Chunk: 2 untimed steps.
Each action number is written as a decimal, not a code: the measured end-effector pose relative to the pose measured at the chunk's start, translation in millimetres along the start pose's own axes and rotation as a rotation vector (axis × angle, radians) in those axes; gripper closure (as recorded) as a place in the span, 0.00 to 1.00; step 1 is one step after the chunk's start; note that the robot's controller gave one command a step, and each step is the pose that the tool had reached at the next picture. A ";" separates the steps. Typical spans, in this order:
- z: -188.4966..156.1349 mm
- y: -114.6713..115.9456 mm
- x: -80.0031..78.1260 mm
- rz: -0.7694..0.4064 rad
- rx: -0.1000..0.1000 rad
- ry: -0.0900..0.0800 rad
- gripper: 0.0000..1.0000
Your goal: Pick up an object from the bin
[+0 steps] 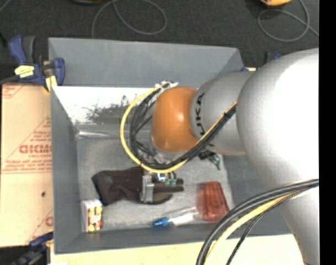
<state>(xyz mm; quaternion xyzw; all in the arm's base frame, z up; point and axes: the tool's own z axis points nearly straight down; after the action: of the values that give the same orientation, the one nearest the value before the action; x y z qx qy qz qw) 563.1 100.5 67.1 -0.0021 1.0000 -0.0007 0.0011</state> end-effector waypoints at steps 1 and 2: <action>-4.8 19.0 -5.8 -0.007 -0.004 -0.014 1.00; -4.8 19.0 -5.8 -0.007 -0.004 -0.014 1.00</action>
Offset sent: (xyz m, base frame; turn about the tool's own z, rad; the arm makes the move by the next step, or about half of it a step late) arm 0.0000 0.0000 0.0000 0.0000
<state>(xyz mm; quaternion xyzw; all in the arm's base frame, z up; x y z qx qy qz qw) 568.8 119.5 71.8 -0.0057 1.0000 0.0011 0.0081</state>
